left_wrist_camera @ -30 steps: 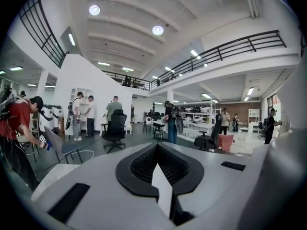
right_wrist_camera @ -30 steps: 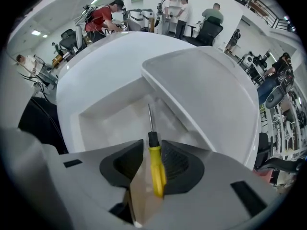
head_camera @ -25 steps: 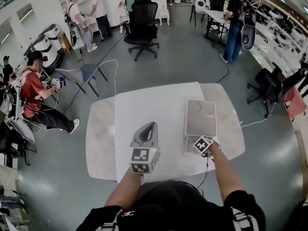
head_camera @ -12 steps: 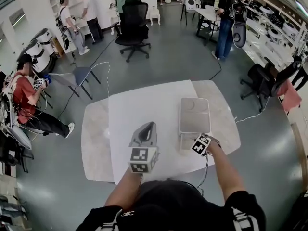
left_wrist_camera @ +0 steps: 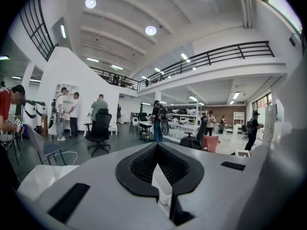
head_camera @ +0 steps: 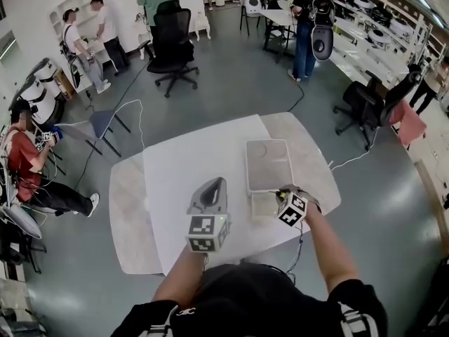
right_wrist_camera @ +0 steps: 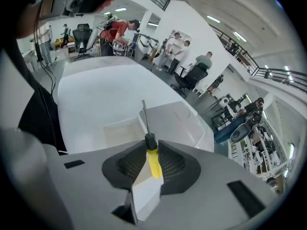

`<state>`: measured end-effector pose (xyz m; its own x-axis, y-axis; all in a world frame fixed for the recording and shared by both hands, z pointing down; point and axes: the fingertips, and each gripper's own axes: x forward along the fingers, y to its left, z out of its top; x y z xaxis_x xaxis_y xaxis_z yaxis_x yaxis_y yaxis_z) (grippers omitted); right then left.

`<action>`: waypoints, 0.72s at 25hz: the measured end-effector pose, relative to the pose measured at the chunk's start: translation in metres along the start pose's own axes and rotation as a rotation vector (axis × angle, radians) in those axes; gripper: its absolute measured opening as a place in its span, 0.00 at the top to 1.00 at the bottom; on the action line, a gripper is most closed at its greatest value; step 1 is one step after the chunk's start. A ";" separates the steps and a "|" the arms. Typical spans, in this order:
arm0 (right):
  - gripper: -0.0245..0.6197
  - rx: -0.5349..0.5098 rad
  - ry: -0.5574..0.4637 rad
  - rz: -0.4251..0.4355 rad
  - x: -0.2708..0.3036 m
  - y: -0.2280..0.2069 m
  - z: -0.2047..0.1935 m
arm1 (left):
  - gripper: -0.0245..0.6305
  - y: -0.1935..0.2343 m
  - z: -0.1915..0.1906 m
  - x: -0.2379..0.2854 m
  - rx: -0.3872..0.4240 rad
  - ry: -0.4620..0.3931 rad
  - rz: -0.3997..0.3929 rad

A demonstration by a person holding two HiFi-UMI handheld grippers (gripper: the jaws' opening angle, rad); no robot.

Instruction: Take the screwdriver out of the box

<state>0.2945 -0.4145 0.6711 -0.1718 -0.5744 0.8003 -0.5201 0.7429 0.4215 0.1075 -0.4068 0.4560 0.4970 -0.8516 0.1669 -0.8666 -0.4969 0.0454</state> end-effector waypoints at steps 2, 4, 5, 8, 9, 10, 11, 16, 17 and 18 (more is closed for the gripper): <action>0.84 0.035 -0.047 -0.036 -0.016 -0.009 0.006 | 0.94 -0.007 0.004 0.004 0.003 -0.002 -0.016; 0.84 0.078 -0.100 -0.081 -0.030 -0.019 0.012 | 0.94 -0.014 0.006 0.009 0.007 -0.005 -0.036; 0.84 0.102 -0.128 -0.108 -0.037 -0.025 0.014 | 0.94 -0.018 0.005 0.012 0.009 -0.007 -0.048; 0.84 0.176 -0.229 -0.187 -0.061 -0.042 0.023 | 0.94 -0.028 0.004 0.021 0.015 -0.014 -0.081; 0.84 0.204 -0.264 -0.211 -0.071 -0.047 0.027 | 0.94 -0.031 0.004 0.023 0.016 -0.015 -0.091; 0.84 0.236 -0.297 -0.236 -0.081 -0.052 0.029 | 0.94 -0.035 0.005 0.024 0.017 -0.016 -0.101; 0.84 0.272 -0.329 -0.261 -0.091 -0.057 0.031 | 0.94 -0.039 0.006 0.025 0.019 -0.017 -0.113; 0.84 0.515 -0.526 -0.311 -0.141 -0.084 0.041 | 0.94 -0.057 0.008 0.034 0.024 -0.020 -0.160; 0.84 0.566 -0.570 -0.308 -0.151 -0.089 0.043 | 0.94 -0.059 0.007 0.036 0.026 -0.020 -0.168; 0.84 0.607 -0.609 -0.312 -0.160 -0.093 0.044 | 0.94 -0.063 0.007 0.038 0.027 -0.020 -0.177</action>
<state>0.3339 -0.4067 0.4853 -0.2721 -0.9288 0.2517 -0.9379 0.3145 0.1465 0.1810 -0.4090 0.4528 0.6427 -0.7533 0.1394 -0.7641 -0.6435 0.0455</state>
